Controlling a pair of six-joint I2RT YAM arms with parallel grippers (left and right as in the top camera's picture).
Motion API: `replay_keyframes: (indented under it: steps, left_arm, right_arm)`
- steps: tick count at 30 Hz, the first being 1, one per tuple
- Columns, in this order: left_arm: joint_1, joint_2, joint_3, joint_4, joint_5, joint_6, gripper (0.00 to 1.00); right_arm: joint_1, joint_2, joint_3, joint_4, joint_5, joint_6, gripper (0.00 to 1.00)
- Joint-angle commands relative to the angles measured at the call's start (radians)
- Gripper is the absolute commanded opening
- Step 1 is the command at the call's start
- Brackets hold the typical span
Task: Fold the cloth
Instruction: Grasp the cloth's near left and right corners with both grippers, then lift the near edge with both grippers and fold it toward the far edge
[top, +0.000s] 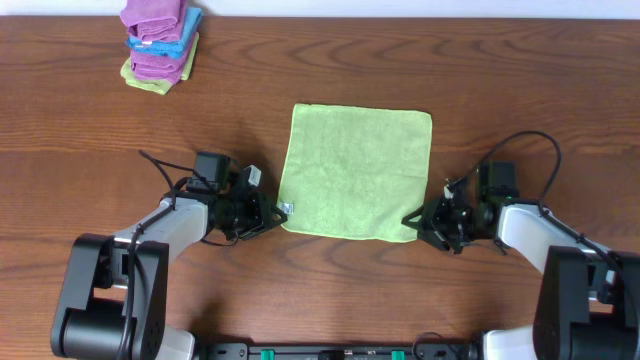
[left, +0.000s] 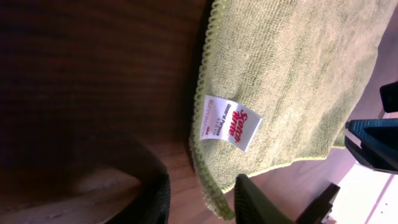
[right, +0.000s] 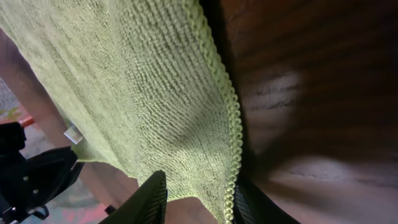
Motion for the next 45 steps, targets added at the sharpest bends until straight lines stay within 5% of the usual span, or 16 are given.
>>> replay_keyframes:
  steps: [1, 18, 22, 25, 45]
  left_arm:
    - [0.0, 0.013, -0.002, 0.0, -0.024, 0.0, 0.31]
    - [-0.001, 0.013, -0.002, 0.034, -0.023, -0.025, 0.24]
    - [-0.001, 0.013, -0.002, 0.045, -0.016, -0.038, 0.08]
    - [-0.001, 0.013, -0.002, 0.045, -0.014, -0.038, 0.06]
    - [0.0, 0.013, 0.224, -0.023, 0.08, -0.045, 0.06]
  right_arm:
    - [0.013, 0.06, -0.056, -0.039, 0.203, 0.003, 0.35]
    - [0.011, 0.06, -0.054, -0.121, 0.204, -0.047, 0.25]
    - [0.007, 0.06, -0.054, -0.122, 0.208, -0.047, 0.13]
    - [0.007, 0.06, -0.053, -0.122, 0.208, -0.047, 0.02]
    - [0.006, 0.058, 0.261, -0.365, 0.212, -0.109, 0.02]
